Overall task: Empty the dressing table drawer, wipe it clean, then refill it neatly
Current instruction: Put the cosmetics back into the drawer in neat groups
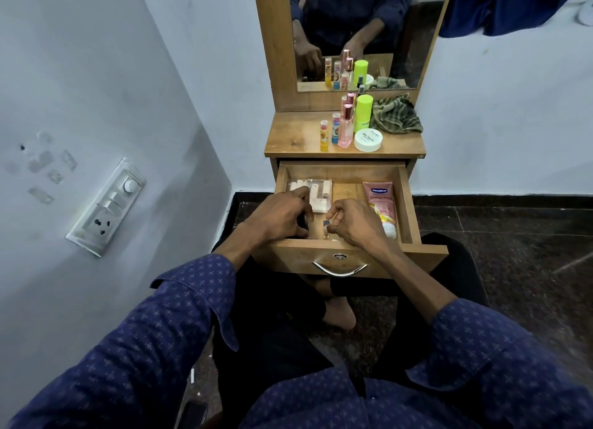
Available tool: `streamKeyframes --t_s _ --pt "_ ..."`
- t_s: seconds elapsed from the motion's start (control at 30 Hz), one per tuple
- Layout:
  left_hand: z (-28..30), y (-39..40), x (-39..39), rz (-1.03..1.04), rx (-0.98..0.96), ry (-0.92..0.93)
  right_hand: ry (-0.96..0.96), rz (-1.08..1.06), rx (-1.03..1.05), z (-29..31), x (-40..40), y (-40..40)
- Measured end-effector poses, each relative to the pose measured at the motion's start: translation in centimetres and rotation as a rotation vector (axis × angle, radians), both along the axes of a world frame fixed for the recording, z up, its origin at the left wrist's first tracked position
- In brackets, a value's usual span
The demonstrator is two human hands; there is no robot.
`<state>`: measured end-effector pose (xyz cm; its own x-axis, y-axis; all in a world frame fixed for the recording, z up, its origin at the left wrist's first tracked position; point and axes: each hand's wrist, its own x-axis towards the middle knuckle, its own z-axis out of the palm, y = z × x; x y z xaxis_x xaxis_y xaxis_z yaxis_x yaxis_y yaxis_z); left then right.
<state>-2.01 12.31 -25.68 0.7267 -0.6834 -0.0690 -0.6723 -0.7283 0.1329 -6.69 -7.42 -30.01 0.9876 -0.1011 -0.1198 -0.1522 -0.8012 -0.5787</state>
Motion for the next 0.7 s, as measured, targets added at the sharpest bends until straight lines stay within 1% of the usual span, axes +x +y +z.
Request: streamKeyframes --t_s 0.1,0.2,0.27,0.37,0.5,0.57,0.7 --pt "0.3 -0.1 0.4 0.015 -0.037 0.014 -0.045 -0.001 -0.012 0.5 0.3 -0.6" --pt "0.6 -0.4 1.3 0.008 -0.065 -0.027 -0.079 -0.019 -0.005 1.6 1.1 -1.3" --pt "1.0 -0.8 2.1 0.018 -0.120 -0.072 -0.109 -0.017 -0.003 2.9 1.7 -1.9" --pt "2.0 -1.6 3.3 0.057 -0.219 -0.157 -0.222 -0.011 -0.045 5.0 2.6 -2.9" --pt "3.7 -3.3 5.0 0.107 -0.390 -0.223 -0.393 -0.072 -0.128 7.7 4.4 -3.9" --pt "4.2 -4.3 5.9 0.163 -0.440 -0.262 -0.441 -0.090 -0.155 9.0 5.4 -4.2" --pt "4.9 -6.0 7.6 0.266 -0.512 -0.306 -0.542 -0.060 -0.201 10.4 7.1 -4.5"
